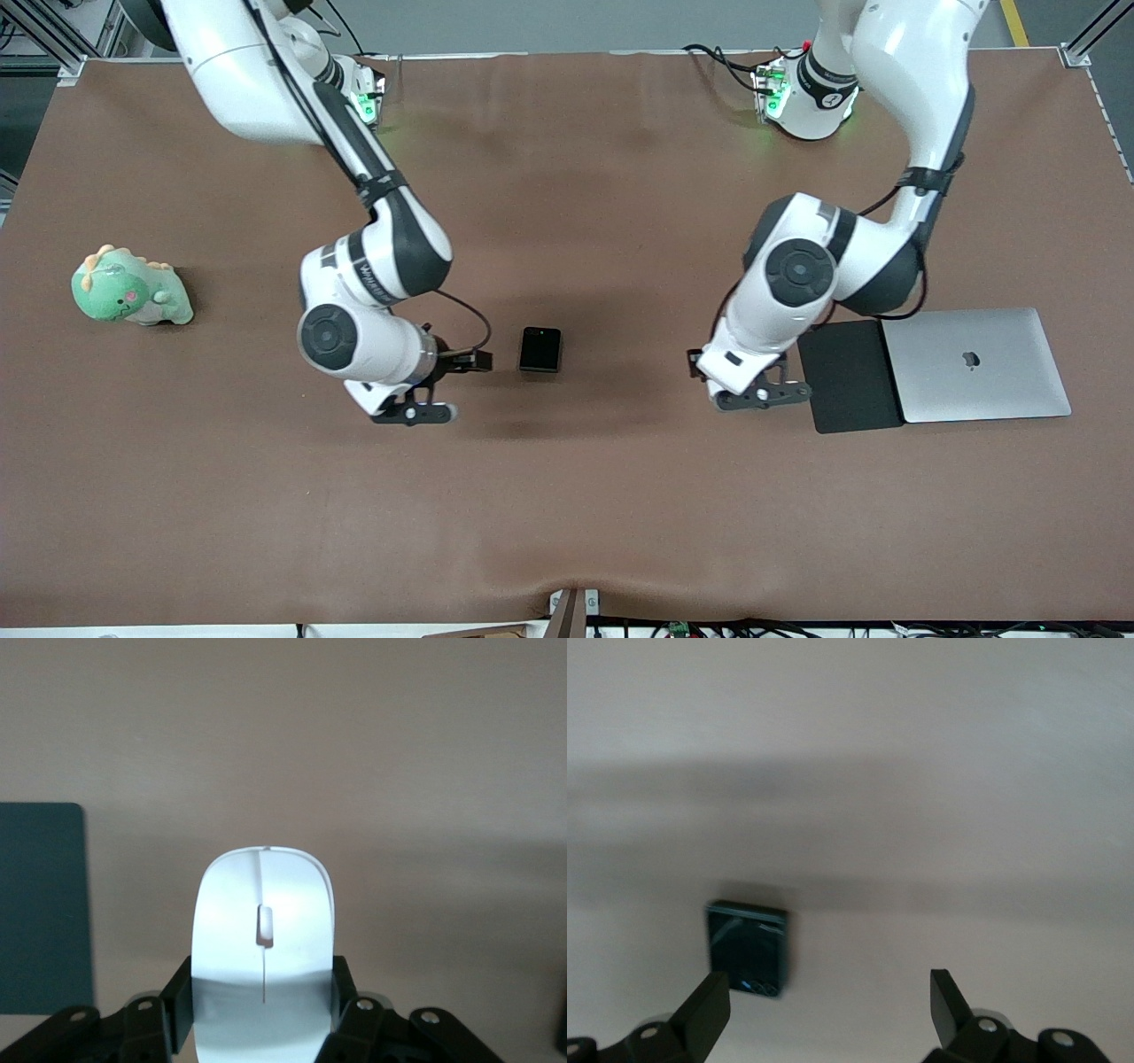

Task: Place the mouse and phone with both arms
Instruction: 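Carry the mouse onto the mouse pad while the right gripper grasps the phone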

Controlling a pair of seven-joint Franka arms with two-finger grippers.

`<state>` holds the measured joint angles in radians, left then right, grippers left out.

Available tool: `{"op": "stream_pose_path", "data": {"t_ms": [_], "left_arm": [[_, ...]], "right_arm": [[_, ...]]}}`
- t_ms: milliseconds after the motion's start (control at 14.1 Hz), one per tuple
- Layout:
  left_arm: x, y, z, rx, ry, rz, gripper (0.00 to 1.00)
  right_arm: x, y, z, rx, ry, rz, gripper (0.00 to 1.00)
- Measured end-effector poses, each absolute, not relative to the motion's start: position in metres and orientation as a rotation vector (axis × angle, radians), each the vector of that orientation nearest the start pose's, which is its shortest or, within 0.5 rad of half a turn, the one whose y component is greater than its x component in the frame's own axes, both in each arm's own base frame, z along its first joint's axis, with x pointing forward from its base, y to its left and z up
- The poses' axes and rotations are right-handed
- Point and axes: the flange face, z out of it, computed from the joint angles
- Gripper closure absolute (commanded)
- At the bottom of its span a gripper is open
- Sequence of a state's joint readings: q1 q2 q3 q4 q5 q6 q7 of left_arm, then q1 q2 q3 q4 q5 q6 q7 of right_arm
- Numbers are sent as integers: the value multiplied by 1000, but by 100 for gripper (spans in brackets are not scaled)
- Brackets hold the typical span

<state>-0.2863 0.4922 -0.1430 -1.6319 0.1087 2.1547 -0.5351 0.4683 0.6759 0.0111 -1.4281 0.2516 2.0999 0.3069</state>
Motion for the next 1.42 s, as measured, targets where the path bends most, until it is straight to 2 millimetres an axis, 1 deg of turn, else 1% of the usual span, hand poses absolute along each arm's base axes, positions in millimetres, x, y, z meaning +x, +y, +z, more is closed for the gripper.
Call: {"op": "stream_pose_path", "data": {"t_ms": [71, 142, 213, 284, 355, 498, 569, 711, 853, 995, 1137, 1209, 1422], "left_arm": [[632, -252, 338, -3131, -88, -60, 62], [636, -236, 336, -3127, -81, -51, 62], [640, -221, 333, -3124, -78, -40, 62], [642, -206, 329, -3121, -73, -28, 62], [644, -193, 325, -3118, -73, -16, 62], [647, -166, 317, -3113, -84, 12, 62], [647, -152, 313, -3111, -89, 24, 62], [648, -119, 301, -3112, -89, 34, 62], [646, -84, 284, -3119, -69, 23, 62], [640, -54, 269, -3123, -58, 24, 62], [632, -35, 253, -3129, -47, 14, 62], [628, -29, 244, -3133, -49, -1, 62], [615, -24, 219, -3143, -56, -22, 61]], "right_arm": [[630, 365, 294, -2935, -113, 72, 0], [621, 385, 285, -2936, -153, 27, 0], [615, 400, 275, -2934, -179, -17, 0], [610, 411, 262, -2927, -193, -60, 0], [606, 416, 249, -2921, -200, -94, 0], [600, 419, 226, -2923, -208, -125, 0], [597, 419, 219, -2932, -225, -136, 0], [594, 419, 213, -2949, -229, -139, 0], [592, 417, 208, -2963, -152, -122, 0], [588, 414, 201, -2975, -106, -99, 0], [585, 414, 197, -2981, -26, -82, 0], [582, 416, 195, -2983, 7, -75, 0], [568, 432, 188, -3002, 4, -69, 0]]}}
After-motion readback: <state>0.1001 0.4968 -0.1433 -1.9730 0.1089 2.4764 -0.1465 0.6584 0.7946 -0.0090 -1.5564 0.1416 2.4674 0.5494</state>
